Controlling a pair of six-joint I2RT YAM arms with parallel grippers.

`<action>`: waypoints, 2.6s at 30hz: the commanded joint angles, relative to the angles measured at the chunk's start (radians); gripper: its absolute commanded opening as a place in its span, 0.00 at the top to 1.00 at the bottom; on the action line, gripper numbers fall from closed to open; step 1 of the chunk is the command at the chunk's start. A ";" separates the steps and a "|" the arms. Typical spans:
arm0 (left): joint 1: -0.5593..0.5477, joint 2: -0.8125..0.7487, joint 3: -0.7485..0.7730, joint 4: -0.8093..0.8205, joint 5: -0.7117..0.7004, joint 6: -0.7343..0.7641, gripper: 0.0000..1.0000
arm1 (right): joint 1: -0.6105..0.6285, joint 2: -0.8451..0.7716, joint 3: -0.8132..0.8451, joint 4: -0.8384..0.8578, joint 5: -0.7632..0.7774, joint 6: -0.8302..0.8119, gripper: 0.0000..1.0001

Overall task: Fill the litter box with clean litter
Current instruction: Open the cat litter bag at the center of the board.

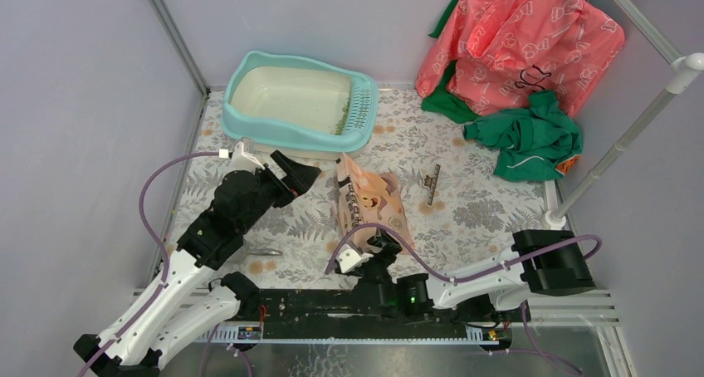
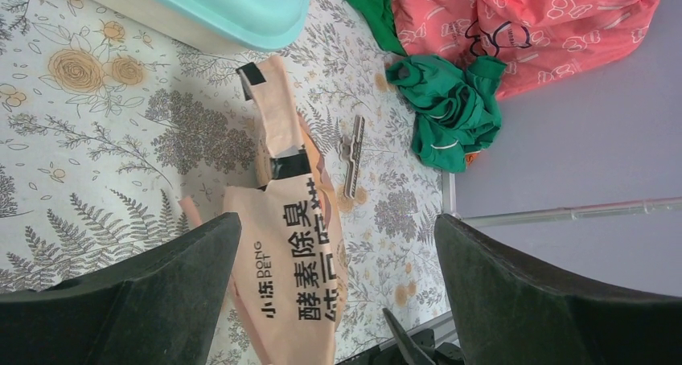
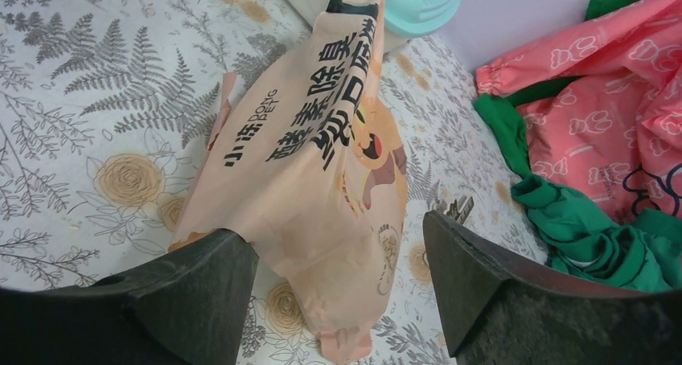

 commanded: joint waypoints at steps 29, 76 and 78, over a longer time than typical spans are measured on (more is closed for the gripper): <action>0.030 0.007 -0.043 0.040 0.044 0.027 0.01 | -0.155 -0.436 -0.003 -0.232 -0.180 0.305 0.88; 0.048 0.697 0.131 0.428 0.329 -0.091 0.01 | -0.191 -0.883 -0.157 -0.378 -0.707 0.427 1.00; 0.047 0.717 0.129 0.459 0.339 -0.102 0.01 | -0.192 -0.880 -0.159 -0.373 -0.712 0.427 1.00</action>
